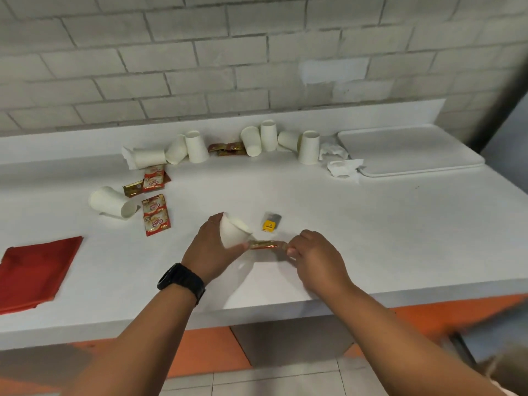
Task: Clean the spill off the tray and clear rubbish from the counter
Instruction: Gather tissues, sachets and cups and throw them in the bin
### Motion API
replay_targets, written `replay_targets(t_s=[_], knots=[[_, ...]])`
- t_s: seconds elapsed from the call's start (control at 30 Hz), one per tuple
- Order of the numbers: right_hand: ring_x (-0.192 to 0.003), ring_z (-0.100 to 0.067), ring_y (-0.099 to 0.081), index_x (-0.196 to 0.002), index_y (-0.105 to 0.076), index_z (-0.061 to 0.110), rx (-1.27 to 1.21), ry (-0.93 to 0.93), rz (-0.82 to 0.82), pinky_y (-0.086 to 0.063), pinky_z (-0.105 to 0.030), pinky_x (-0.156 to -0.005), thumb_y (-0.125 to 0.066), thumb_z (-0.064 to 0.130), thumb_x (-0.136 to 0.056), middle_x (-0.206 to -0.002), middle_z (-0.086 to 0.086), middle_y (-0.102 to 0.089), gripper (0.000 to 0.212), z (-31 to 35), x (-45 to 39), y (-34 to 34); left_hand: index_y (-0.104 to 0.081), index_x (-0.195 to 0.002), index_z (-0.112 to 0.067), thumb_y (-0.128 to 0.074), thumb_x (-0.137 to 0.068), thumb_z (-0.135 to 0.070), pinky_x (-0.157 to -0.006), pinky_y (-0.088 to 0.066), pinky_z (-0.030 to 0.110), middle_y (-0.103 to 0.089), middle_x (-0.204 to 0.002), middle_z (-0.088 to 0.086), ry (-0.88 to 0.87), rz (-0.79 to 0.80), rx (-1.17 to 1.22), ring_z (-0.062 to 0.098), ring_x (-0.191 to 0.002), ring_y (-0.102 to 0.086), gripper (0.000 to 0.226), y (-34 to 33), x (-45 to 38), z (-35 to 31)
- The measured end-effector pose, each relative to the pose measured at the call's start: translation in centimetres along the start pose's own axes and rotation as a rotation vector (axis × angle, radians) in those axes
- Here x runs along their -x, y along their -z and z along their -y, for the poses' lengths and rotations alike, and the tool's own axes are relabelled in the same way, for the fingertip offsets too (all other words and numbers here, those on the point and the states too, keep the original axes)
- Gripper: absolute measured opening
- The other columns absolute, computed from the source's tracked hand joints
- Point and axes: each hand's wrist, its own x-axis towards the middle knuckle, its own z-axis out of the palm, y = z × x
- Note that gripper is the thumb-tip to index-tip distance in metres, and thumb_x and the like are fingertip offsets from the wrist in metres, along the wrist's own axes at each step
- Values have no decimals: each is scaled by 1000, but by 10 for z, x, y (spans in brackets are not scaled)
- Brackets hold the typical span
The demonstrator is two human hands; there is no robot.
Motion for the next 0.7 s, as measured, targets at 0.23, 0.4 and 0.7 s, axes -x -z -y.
replay_targets(t_s=[0.23, 0.4, 0.7], knots=[[-79, -23, -56, -84, -69, 7, -109, -166, -147, -45, -32, -62, -58, 5, -88, -82, -6, -60, 13, -86, 47, 64, -37, -132, -28, -78, -73, -38, -85, -41, 20, -48, -121, -13, -124, 180, 146, 7, -107, -50, 73, -82, 12, -87], [-79, -19, -55, -86, -69, 8, -178, -309, -293, -44, -29, -67, -58, 3, -89, -82, -2, -59, 13, -157, 97, 105, -36, -134, -29, -78, -74, -34, -83, -38, 11, -47, -121, -15, -191, 305, 217, 3, -109, -49, 74, -149, 29, -151], [-85, -15, -55, -90, -70, 12, -146, -723, -383, -38, -24, -74, -58, 13, -90, -87, 3, -61, 13, -276, 243, 132, -38, -110, -52, -80, -72, -31, -70, -47, 4, -52, -112, -24, -241, 646, 308, -11, -96, -55, 60, -281, 66, -250]])
